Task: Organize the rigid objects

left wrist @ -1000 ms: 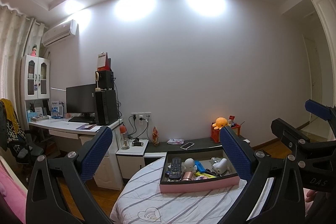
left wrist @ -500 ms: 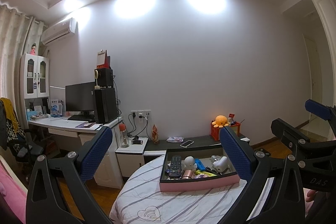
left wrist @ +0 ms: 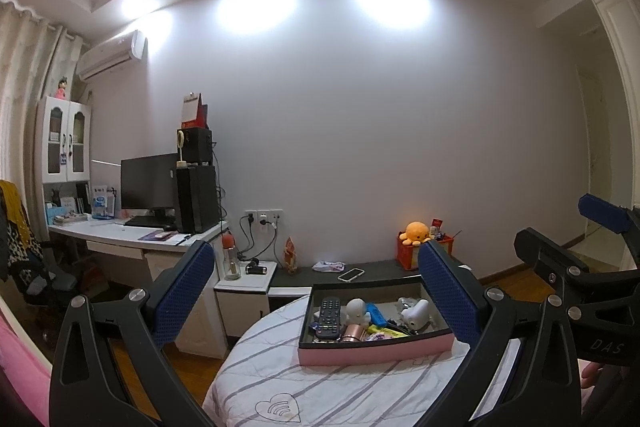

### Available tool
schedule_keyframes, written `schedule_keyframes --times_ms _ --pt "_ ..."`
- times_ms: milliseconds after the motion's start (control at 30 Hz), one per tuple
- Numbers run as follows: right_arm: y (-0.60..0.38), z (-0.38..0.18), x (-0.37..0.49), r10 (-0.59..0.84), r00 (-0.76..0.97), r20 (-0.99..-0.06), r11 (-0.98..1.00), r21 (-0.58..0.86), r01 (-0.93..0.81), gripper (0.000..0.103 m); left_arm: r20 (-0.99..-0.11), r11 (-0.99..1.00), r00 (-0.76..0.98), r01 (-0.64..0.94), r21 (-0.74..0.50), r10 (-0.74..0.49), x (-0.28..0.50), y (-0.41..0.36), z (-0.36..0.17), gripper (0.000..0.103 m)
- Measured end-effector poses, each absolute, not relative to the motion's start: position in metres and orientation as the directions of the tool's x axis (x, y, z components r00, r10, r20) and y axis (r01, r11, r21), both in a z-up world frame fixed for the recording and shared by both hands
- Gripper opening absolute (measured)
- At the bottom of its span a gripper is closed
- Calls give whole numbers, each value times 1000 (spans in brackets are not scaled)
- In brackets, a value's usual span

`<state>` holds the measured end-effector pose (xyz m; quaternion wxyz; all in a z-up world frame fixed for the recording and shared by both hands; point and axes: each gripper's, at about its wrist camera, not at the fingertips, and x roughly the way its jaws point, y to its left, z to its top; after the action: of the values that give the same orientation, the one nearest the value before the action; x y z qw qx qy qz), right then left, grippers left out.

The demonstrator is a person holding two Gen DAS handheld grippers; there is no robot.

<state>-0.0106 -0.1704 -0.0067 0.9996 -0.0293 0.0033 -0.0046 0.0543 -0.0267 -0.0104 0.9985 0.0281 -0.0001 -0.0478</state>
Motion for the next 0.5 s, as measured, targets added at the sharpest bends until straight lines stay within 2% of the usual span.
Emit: schedule_keyframes --times_ms 167,500 --pt "-169 -5 -10 7 1000 -10 998 -54 -7 103 -20 993 997 75 91 -73 59 -32 -14 103" --pt "-169 -5 -9 3 1000 -6 999 -54 -3 103 -26 994 996 87 71 -85 62 -31 -15 103"
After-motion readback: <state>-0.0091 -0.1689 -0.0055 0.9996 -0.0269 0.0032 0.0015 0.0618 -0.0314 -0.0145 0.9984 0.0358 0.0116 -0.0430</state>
